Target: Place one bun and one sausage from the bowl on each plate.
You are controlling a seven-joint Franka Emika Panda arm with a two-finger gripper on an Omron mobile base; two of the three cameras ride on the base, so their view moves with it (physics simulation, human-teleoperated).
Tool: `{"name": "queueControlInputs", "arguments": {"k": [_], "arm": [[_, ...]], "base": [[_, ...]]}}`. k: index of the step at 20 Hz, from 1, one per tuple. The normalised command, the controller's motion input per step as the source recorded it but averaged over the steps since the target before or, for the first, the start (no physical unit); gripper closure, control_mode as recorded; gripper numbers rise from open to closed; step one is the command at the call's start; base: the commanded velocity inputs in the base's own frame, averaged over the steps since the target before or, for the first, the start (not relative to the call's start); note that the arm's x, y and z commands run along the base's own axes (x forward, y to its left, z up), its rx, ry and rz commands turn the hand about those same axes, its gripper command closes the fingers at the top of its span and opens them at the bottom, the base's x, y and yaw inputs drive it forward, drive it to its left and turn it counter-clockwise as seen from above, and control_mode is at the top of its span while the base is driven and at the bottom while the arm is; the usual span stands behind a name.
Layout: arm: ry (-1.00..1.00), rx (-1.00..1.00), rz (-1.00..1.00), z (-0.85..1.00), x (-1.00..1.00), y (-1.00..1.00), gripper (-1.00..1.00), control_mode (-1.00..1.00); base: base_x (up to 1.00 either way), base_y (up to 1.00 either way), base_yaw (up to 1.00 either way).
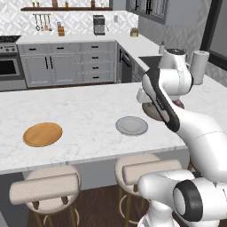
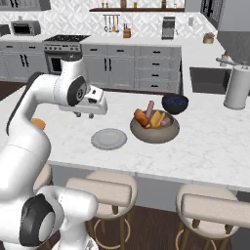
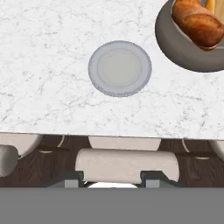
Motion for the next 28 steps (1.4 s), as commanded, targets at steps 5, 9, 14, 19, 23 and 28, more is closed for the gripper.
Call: {"name": "queueControlInputs", "arguments": {"k": [5, 9, 14, 19, 23, 28], "arm": [[0.01, 0.00, 0.00, 0.00, 0.64, -0.20, -1.00, -1.00], [0.02, 0.00, 0.00, -0.04, 1.00, -0.60, -1.00, -1.00], [0.00, -0.04, 0.00, -0.01, 0.93, -0.60, -1.00, -1.00], [0.02, -0.05, -0.02, -0.21, 0.72, -0.67, -1.00, -1.00], [0.00, -0.01, -0.02, -0.42, 0.47, -0.65, -1.00, -1.00], [-0.01, -0.02, 0.00, -0.45, 0.34, -0.04, -1.00, -1.00]], "base": [[0.00, 0.00, 0.00], [0.00, 0.00, 0.00], [0.00, 0.00, 0.00], [0.00, 0.00, 0.00], [0.00, 0.00, 0.00], [0.00, 0.00, 0.00]]}}
